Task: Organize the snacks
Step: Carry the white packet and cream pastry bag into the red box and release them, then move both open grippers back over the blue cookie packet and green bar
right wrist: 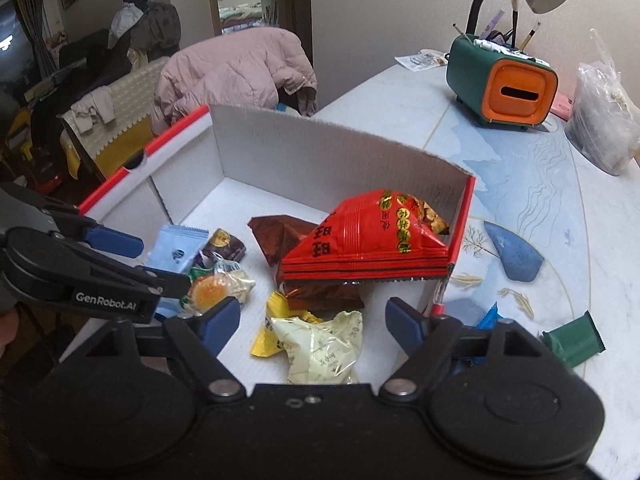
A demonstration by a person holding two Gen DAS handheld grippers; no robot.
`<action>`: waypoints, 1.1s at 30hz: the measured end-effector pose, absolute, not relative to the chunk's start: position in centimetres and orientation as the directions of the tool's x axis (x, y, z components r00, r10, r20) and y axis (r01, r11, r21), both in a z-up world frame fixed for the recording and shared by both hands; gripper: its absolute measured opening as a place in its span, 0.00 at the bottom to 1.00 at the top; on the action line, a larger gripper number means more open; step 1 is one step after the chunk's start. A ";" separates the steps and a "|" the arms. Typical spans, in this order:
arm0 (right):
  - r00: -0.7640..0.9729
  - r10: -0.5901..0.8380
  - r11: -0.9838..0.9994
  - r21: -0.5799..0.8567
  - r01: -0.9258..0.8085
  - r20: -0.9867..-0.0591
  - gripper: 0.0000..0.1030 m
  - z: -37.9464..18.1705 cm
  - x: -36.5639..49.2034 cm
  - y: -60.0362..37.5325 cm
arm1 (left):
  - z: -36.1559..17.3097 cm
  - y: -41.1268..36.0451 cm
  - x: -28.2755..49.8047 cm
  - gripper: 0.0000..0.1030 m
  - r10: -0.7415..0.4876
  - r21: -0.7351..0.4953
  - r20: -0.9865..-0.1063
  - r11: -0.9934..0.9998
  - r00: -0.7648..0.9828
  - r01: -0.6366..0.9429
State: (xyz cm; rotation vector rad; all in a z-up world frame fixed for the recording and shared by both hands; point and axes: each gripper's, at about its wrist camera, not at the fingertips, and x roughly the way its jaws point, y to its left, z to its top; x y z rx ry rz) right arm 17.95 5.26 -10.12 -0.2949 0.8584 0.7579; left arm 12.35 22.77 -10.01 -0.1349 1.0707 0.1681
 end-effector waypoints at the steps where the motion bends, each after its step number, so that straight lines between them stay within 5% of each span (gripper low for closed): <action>1: 0.418 0.487 0.706 0.063 -0.705 -0.767 0.79 -9.9 17.9 5.0 | -9.7 22.7 12.1 0.59 0.069 -0.032 -0.876 0.979 0.478 -0.201; 14: 0.457 0.572 0.695 0.106 -0.712 -0.681 0.90 -5.4 15.8 0.5 | -4.1 19.5 9.6 0.61 0.044 -0.067 -0.783 0.986 0.620 -0.155; 24: 0.506 0.611 0.707 0.132 -0.695 -0.609 0.99 -2.8 14.6 -5.6 | -1.7 14.7 9.0 0.80 -0.053 -0.133 -0.723 0.989 0.689 -0.064; 33: 0.557 0.555 0.766 0.119 -0.632 -0.618 1.00 -3.1 15.5 -12.7 | -2.6 8.6 10.7 0.86 -0.131 -0.203 -0.719 0.979 0.682 -0.026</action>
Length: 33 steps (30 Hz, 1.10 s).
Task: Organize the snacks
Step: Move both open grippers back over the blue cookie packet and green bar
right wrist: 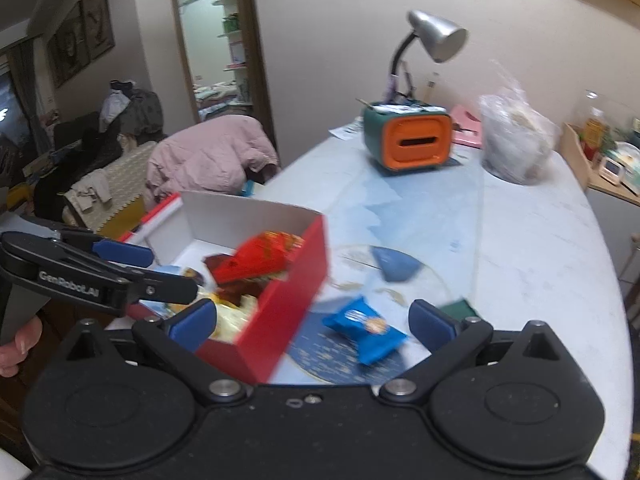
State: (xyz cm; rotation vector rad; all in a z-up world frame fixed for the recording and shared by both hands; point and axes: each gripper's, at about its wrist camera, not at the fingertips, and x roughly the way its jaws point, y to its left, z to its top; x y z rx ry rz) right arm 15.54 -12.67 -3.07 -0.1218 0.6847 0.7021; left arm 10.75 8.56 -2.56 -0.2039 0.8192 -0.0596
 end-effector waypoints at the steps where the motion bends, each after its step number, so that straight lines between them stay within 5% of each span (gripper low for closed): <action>1: 0.562 0.547 0.772 0.115 -0.625 -0.621 1.00 -3.1 15.8 -13.5 | -2.7 7.8 11.1 0.86 -0.128 -0.206 -0.721 0.978 0.681 -0.034; 20: 0.554 0.492 0.790 0.078 -0.608 -0.671 1.00 -7.3 22.9 -26.6 | -8.2 -3.3 22.2 0.86 0.062 -0.166 -0.842 0.915 0.536 -0.368; 33: 0.474 0.497 0.761 0.103 -0.641 -0.727 1.00 -11.5 27.1 -28.3 | -14.0 -1.7 28.4 0.86 0.145 -0.096 -0.926 0.803 0.349 -0.589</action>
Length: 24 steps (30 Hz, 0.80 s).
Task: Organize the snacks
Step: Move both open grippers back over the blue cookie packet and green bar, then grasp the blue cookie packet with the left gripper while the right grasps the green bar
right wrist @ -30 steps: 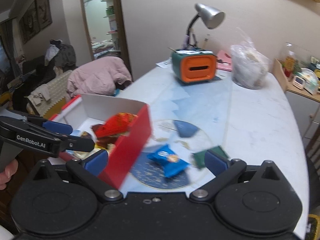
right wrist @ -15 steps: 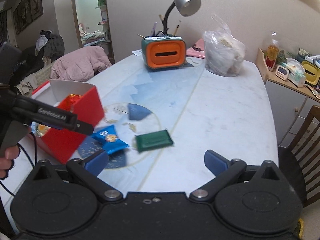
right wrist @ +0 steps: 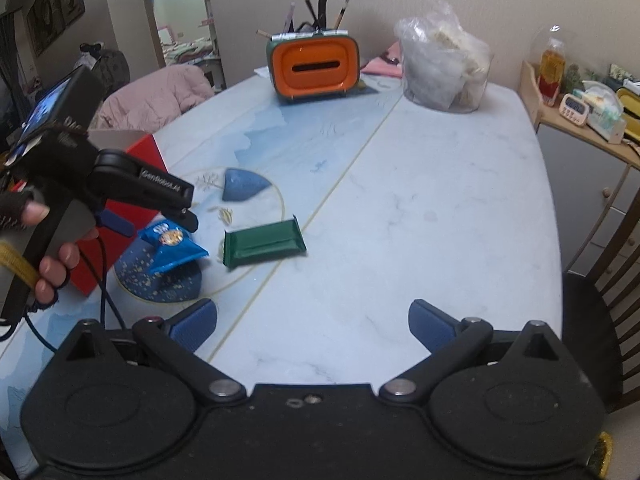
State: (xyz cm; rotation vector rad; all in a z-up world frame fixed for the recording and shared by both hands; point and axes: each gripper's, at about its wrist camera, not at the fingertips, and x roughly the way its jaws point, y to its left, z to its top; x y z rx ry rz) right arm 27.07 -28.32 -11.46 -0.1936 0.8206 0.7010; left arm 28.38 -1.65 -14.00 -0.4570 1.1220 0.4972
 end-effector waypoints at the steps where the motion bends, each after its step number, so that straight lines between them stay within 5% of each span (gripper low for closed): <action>1: 0.465 0.499 0.756 0.105 -0.646 -0.731 1.00 -11.8 27.4 -28.1 | -14.3 -1.5 28.6 0.86 0.145 -0.094 -0.930 0.796 0.339 -0.598; 12: 0.402 0.528 0.672 0.078 -0.736 -0.748 1.00 -15.4 31.0 -22.7 | -16.4 -0.7 29.7 0.86 0.167 -0.060 -0.944 0.761 0.284 -0.646; 18: 0.383 0.539 0.640 0.069 -0.766 -0.750 1.00 -17.3 33.2 -19.7 | -16.5 -0.6 29.4 0.77 0.173 -0.061 -0.941 0.758 0.290 -0.650; 24: 0.365 0.544 0.609 0.055 -0.791 -0.756 1.00 -18.6 34.3 -17.0 | -16.1 -0.2 28.6 0.56 0.166 -0.080 -0.936 0.756 0.309 -0.649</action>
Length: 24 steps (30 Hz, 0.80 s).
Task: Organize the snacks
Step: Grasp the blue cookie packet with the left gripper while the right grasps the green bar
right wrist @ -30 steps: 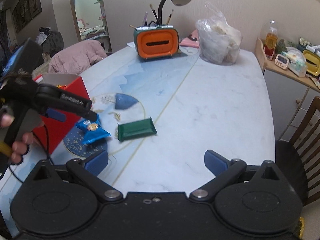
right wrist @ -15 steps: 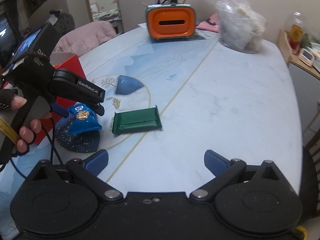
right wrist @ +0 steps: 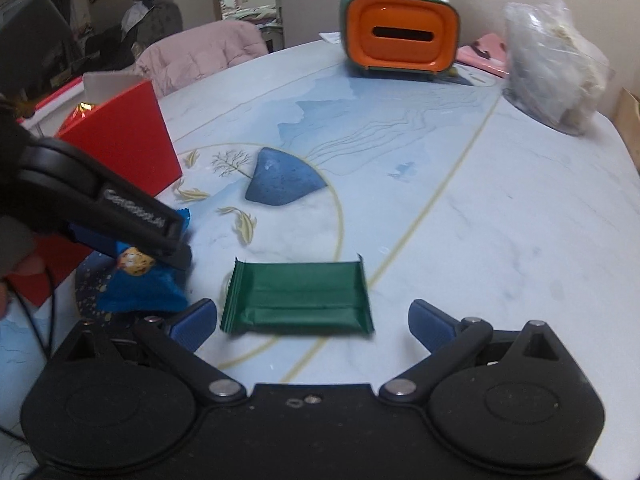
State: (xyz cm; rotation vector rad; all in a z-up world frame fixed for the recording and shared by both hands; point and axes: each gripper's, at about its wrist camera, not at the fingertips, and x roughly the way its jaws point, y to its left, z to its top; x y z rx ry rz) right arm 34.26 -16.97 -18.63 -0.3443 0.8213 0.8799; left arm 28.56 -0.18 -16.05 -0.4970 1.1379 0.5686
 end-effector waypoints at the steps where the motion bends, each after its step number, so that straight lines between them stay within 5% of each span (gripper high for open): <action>1: 0.365 0.540 0.607 0.051 -0.793 -0.759 1.00 -18.9 34.4 -16.5 | -16.0 -0.1 28.4 0.52 0.163 -0.085 -0.936 0.755 0.312 -0.650; 13: 0.404 0.524 0.616 0.006 -0.788 -0.750 0.98 -20.4 34.7 -14.8 | -15.4 0.5 26.3 0.41 0.100 -0.169 -0.928 0.744 0.358 -0.646; 16: 0.412 0.534 0.617 0.007 -0.787 -0.738 0.92 -20.4 34.5 -15.0 | -14.9 0.3 25.8 0.41 0.097 -0.180 -0.922 0.751 0.376 -0.636; 18: 0.415 0.543 0.614 0.007 -0.789 -0.730 0.78 -20.2 34.2 -15.1 | -14.6 0.1 25.6 0.41 0.097 -0.184 -0.918 0.755 0.385 -0.629; 24: 0.430 0.527 0.637 0.005 -0.771 -0.733 0.66 -19.7 33.9 -15.5 | -14.1 -0.4 24.9 0.41 0.096 -0.188 -0.911 0.767 0.400 -0.614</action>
